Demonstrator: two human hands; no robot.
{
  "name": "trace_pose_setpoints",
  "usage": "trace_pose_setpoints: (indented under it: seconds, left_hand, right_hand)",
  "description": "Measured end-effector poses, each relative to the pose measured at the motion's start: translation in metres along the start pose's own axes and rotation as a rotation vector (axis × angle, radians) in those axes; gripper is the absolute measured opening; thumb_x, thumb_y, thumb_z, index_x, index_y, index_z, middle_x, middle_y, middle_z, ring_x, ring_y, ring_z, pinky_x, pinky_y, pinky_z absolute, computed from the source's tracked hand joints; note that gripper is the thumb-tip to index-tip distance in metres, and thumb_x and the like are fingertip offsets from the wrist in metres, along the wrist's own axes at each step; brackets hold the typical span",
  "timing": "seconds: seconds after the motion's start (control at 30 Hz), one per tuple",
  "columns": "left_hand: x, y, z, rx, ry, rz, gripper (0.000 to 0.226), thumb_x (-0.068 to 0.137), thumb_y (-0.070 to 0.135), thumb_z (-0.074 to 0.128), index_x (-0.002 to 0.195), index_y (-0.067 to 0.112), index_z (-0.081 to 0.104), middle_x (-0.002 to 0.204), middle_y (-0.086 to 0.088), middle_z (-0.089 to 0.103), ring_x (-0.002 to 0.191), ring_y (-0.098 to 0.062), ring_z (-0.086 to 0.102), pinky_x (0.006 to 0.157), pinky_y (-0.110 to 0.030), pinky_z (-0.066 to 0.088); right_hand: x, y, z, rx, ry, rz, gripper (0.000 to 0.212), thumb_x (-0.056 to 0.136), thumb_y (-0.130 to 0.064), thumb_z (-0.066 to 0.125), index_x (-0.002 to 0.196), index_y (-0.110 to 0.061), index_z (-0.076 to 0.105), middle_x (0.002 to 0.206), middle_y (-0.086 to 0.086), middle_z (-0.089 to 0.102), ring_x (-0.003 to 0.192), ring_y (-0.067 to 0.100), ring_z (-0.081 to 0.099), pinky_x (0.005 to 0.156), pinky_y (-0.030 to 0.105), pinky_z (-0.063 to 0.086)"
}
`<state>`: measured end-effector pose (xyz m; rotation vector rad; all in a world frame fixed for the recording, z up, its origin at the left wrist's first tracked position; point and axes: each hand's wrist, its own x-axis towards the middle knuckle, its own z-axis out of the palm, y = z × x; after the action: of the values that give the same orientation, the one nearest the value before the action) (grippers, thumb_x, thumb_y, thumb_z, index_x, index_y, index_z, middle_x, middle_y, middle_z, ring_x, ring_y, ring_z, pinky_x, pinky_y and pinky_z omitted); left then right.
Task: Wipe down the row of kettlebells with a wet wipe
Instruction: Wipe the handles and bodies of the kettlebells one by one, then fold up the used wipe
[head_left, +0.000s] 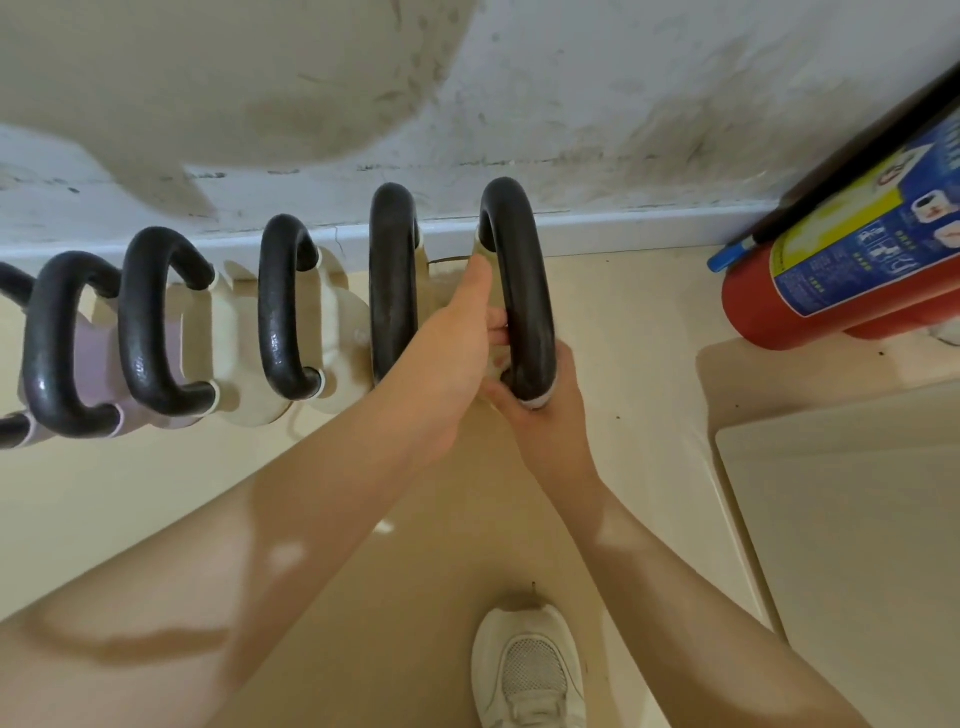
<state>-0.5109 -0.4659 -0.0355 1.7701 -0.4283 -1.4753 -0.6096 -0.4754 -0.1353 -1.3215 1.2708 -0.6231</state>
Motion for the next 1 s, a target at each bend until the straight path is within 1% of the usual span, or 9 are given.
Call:
trace_pose_setpoints:
  seconds: [0.17,0.27,0.33,0.5,0.67,0.77,0.83,0.9,1.0]
  left_hand:
    - [0.003,-0.001,-0.006,-0.131,-0.041,-0.019,0.065,0.091,0.062,0.015,0.072,0.026,0.066,0.079,0.009,0.069,0.089,-0.003,0.057,0.102,-0.028,0.031]
    - [0.006,-0.001,-0.01,-0.18,-0.068,-0.053,0.07,0.089,0.064,0.012,0.078,0.021,0.066,0.093,-0.003,0.069,0.09,-0.01,0.058,0.086,-0.025,0.038]
    - [0.007,0.001,-0.012,-0.246,-0.061,-0.077,0.063,0.091,0.062,0.015,0.091,0.022,0.064,0.097,-0.007,0.065,0.087,-0.013,0.057,0.072,-0.024,0.041]
    - [-0.007,0.007,-0.014,-0.385,-0.028,-0.11,0.053,0.096,0.042,0.028,0.137,0.01,0.04,0.123,-0.006,0.055,0.081,-0.004,0.052,0.062,-0.018,0.039]
    - [-0.028,0.005,-0.027,-0.281,-0.124,-0.08,0.063,0.096,0.046,0.023,0.146,0.008,0.017,0.156,-0.008,0.02,0.142,-0.014,0.023,0.116,-0.031,0.013]
    - [-0.037,-0.001,-0.04,-0.232,-0.152,-0.076,0.064,0.096,0.048,0.022,0.145,0.008,0.021,0.154,-0.009,0.024,0.142,-0.016,0.023,0.116,-0.032,0.014]
    - [-0.041,-0.007,-0.044,-0.189,-0.144,-0.057,0.058,0.096,0.045,0.027,0.141,0.009,0.035,0.148,-0.006,0.037,0.137,-0.015,0.032,0.112,-0.029,0.023]
    - [-0.045,-0.009,-0.042,-0.137,-0.123,-0.046,0.043,0.096,0.039,0.035,0.127,0.016,0.054,0.132,-0.001,0.054,0.126,-0.015,0.045,0.106,-0.028,0.031]
    - [-0.051,-0.003,-0.031,-0.154,-0.198,-0.07,0.031,0.092,0.039,0.048,0.111,0.023,0.066,0.115,-0.004,0.065,0.108,-0.02,0.061,0.101,-0.035,0.044]
  right_hand:
    - [0.008,-0.034,0.004,-0.145,0.122,-0.214,0.051,0.096,-0.033,0.038,0.144,-0.015,0.029,0.124,-0.014,0.05,0.094,-0.014,0.046,0.08,0.004,0.038]
    - [0.036,-0.055,0.004,-0.393,0.048,-0.266,0.051,0.1,-0.027,0.033,0.148,-0.016,0.019,0.144,0.001,0.039,0.101,0.002,0.043,0.078,0.017,0.039]
    - [0.047,-0.064,0.005,-0.617,0.033,-0.383,0.052,0.099,-0.021,0.033,0.148,-0.01,0.019,0.15,0.011,0.033,0.122,0.018,0.047,0.096,0.03,0.043]
    - [0.037,-0.041,0.002,-1.211,-0.009,-0.856,0.043,0.088,-0.024,0.052,0.124,-0.001,0.058,0.133,0.016,0.057,0.131,0.034,0.045,0.112,0.042,0.027]
    - [0.013,-0.02,-0.021,-1.7,-0.291,-1.116,0.043,0.085,-0.021,0.033,0.1,-0.016,0.073,0.097,0.001,0.075,0.101,0.022,0.068,0.105,0.035,0.027]
    - [-0.019,-0.011,-0.021,-1.502,-0.431,-1.017,0.006,0.078,-0.017,0.06,0.078,-0.017,0.066,0.056,-0.005,0.063,0.054,0.018,0.064,0.073,0.027,0.044]
    - [-0.03,-0.031,-0.014,-1.156,-0.325,-0.782,0.021,0.076,-0.012,0.069,0.095,-0.013,0.059,0.062,-0.001,0.06,0.05,0.021,0.059,0.049,0.029,0.039]
    - [-0.036,-0.066,-0.01,-0.772,-0.169,-0.504,0.03,0.086,-0.009,0.055,0.116,-0.007,0.049,0.075,-0.002,0.06,0.067,0.026,0.062,0.055,0.034,0.044]
    - [-0.039,-0.112,-0.013,-0.349,0.111,-0.385,0.028,0.085,-0.008,0.055,0.108,-0.011,0.041,0.073,-0.013,0.041,0.066,0.006,0.049,0.06,0.022,0.043]
